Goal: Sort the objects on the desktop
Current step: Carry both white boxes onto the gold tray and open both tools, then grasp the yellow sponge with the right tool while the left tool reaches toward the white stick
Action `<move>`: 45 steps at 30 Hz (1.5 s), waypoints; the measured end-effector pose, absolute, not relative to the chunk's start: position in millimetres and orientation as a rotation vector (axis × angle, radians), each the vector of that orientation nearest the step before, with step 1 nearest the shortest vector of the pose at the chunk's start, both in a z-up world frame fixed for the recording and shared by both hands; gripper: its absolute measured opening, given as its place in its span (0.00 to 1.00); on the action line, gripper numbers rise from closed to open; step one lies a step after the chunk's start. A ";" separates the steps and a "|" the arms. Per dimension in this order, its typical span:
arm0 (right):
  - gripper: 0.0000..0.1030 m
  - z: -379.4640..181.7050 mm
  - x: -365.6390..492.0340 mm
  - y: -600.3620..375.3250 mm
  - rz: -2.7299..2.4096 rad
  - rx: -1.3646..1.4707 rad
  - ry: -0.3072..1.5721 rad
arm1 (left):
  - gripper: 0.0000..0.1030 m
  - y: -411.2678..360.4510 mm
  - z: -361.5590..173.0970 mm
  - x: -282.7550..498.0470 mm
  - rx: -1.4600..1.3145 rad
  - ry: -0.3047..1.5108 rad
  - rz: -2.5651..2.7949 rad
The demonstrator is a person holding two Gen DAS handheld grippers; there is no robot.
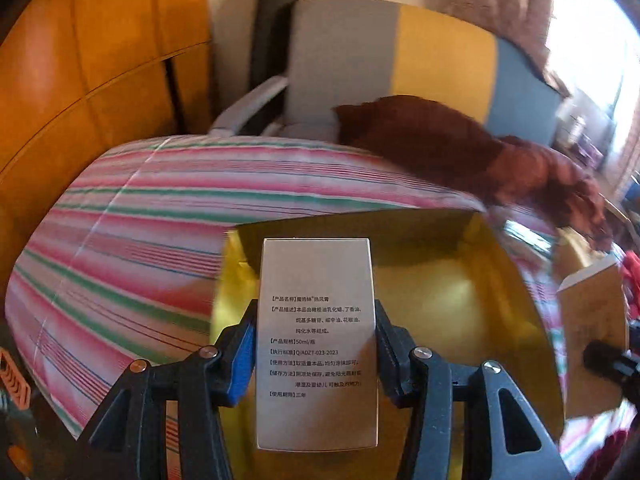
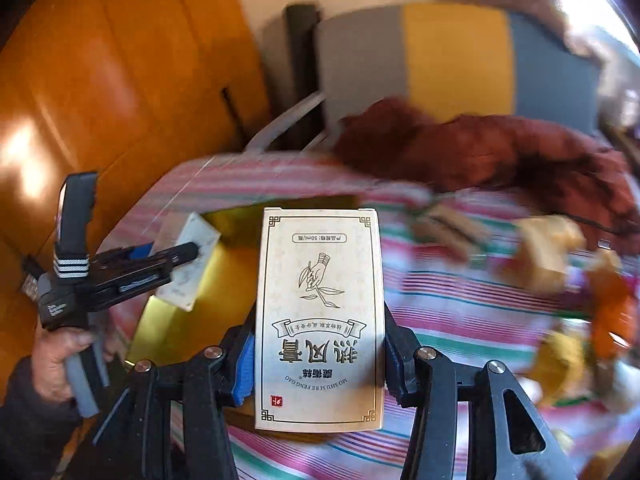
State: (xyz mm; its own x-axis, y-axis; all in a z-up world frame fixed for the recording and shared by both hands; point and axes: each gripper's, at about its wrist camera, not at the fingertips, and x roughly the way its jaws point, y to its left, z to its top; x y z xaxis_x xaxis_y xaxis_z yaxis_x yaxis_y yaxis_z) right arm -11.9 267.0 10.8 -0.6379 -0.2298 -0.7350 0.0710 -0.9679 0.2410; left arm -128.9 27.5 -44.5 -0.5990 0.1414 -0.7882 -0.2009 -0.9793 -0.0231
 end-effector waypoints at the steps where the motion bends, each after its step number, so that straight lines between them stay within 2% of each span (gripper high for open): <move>1: 0.50 4.6 -26.3 254.5 -2.654 1.275 -0.276 | 0.50 21.7 -47.8 -134.2 -1.314 0.093 2.662; 4: 0.50 -10.7 -66.0 225.7 -2.610 1.342 -0.264 | 0.56 6.4 -51.6 -146.0 -1.330 0.026 2.679; 7: 0.53 -19.0 -96.6 211.5 -2.569 1.337 -0.386 | 0.66 -5.7 -49.7 -146.7 -1.325 -0.042 2.699; 8: 0.63 -21.3 -103.4 209.5 -2.560 1.339 -0.421 | 0.70 -10.2 -49.0 -144.6 -1.313 -0.063 2.700; 9: 0.72 -23.0 -107.9 206.5 -2.557 1.346 -0.448 | 0.71 -13.4 -48.1 -142.2 -1.307 -0.081 2.701; 19: 0.72 -26.1 -64.5 205.6 -2.636 1.319 -0.296 | 0.71 -11.7 -41.3 -95.9 -1.246 -0.133 2.619; 21: 0.78 -25.6 -51.2 213.2 -2.659 1.305 -0.283 | 0.71 -5.4 -39.9 -87.6 -1.239 -0.131 2.601; 26: 0.83 -20.3 -14.1 239.7 -2.738 1.257 -0.297 | 0.71 9.1 -38.1 -72.5 -1.252 -0.164 2.509; 30: 0.87 -14.4 9.2 261.3 -2.809 1.226 -0.318 | 0.71 29.1 -32.1 -61.7 -1.240 -0.119 2.454; 39: 0.87 -14.4 74.6 331.4 -2.969 1.261 -0.425 | 0.71 93.1 -24.0 -38.8 -1.175 0.089 2.334; 45: 0.91 -15.8 127.7 397.3 -3.122 1.332 -0.593 | 0.71 134.0 -19.9 -26.2 -1.131 0.189 2.245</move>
State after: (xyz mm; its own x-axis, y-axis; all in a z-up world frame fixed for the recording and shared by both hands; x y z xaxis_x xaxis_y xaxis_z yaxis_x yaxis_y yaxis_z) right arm 127.7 397.3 -15.8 -0.6621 0.1409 -0.7360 -0.4010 -0.8964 0.1891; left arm -26.2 134.0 -19.9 -0.4487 0.4566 -0.7682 -0.5785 -0.8036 -0.1398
